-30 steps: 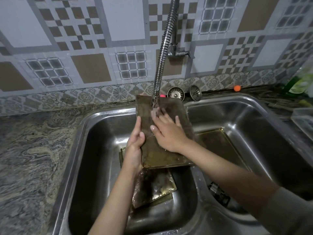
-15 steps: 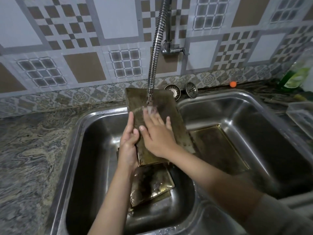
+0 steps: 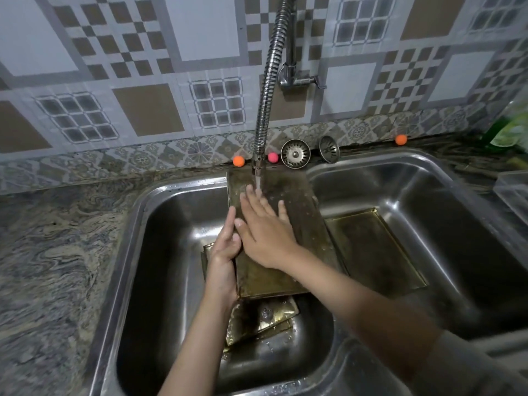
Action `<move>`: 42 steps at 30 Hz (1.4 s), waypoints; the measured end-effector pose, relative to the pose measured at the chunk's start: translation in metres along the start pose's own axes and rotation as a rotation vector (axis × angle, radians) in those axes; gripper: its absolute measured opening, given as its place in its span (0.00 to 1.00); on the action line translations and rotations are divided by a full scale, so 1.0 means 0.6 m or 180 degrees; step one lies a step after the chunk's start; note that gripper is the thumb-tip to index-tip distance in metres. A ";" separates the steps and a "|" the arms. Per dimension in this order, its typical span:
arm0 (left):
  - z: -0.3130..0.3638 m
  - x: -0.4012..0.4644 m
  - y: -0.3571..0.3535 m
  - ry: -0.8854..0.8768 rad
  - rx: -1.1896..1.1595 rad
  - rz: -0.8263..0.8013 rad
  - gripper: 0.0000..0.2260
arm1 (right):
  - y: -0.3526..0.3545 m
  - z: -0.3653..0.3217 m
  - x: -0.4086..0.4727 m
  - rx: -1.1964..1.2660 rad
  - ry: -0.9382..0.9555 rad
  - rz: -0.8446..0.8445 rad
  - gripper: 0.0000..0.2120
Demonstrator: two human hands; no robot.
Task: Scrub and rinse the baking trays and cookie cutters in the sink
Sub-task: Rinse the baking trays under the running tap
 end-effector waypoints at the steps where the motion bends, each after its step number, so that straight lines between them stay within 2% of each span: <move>1: -0.005 -0.003 0.005 0.0065 -0.0121 0.0019 0.33 | -0.002 0.001 -0.013 0.0052 0.0100 -0.0062 0.27; 4: -0.010 -0.010 0.024 0.0159 -0.0403 0.0092 0.35 | -0.003 0.050 -0.031 0.0008 0.0112 -0.0233 0.27; 5: -0.009 -0.011 0.025 0.0132 -0.0379 0.0070 0.37 | 0.002 0.081 -0.027 -0.0130 -0.0057 -0.0262 0.28; 7: -0.011 -0.014 0.019 0.0110 -0.0308 0.0047 0.34 | 0.021 0.141 -0.008 -0.0398 -0.0555 -0.0298 0.29; 9: -0.019 -0.016 0.002 0.0163 -0.0277 -0.0047 0.35 | 0.039 0.160 0.012 -0.0556 -0.0771 -0.0247 0.29; 12: -0.029 -0.011 -0.020 0.0243 -0.0211 -0.0123 0.41 | 0.034 0.094 0.013 -0.0437 -0.0296 -0.0210 0.28; 15: -0.028 -0.010 -0.014 0.0132 -0.0021 -0.0115 0.42 | 0.007 0.019 -0.036 -0.0178 0.0247 -0.0307 0.27; 17: -0.023 -0.013 -0.001 0.0112 0.0057 -0.0056 0.41 | 0.008 0.022 -0.056 -0.0156 0.0334 -0.0296 0.27; 19: -0.022 -0.017 0.006 0.0137 0.0019 -0.0085 0.38 | 0.024 0.069 -0.049 -0.0291 0.0100 -0.0249 0.27; 21: -0.024 -0.023 -0.005 0.0164 -0.0014 -0.0216 0.35 | 0.051 0.140 -0.025 -0.0462 -0.0441 -0.0167 0.27; 24: -0.038 -0.026 -0.035 0.0219 0.0039 -0.0347 0.25 | 0.082 0.194 0.006 -0.0657 -0.0944 -0.0077 0.29; 28: -0.036 -0.002 -0.042 0.0230 -0.0113 -0.0203 0.26 | 0.052 0.106 -0.022 -0.0406 -0.0343 -0.0226 0.28; 32: -0.007 0.034 0.000 0.0162 -0.0450 0.0265 0.23 | 0.014 0.028 -0.110 -0.0434 0.0238 -0.0202 0.27; 34: 0.010 0.042 0.020 0.0036 -0.0557 0.0432 0.26 | 0.020 0.050 -0.124 -0.0514 0.0208 -0.0176 0.28; 36: 0.017 0.042 0.025 -0.0034 -0.0569 0.0465 0.27 | 0.041 0.103 -0.115 -0.0554 -0.0127 -0.0128 0.26; 39: -0.003 0.040 0.021 0.0071 -0.0518 0.0451 0.22 | 0.075 0.173 -0.101 -0.0204 -0.0746 -0.0068 0.25; 42: -0.022 0.044 0.019 0.0008 -0.0070 0.0514 0.18 | 0.096 0.180 -0.096 0.1126 -0.0936 0.0313 0.25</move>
Point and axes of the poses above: each hand's wrist, its own x-axis towards the middle knuckle, its own y-axis out of the back of the hand, z = x × y, the point moved 9 cm from there along x, towards the middle knuckle, and after that the axes turned 7 degrees about z, right-handed, at the moved point
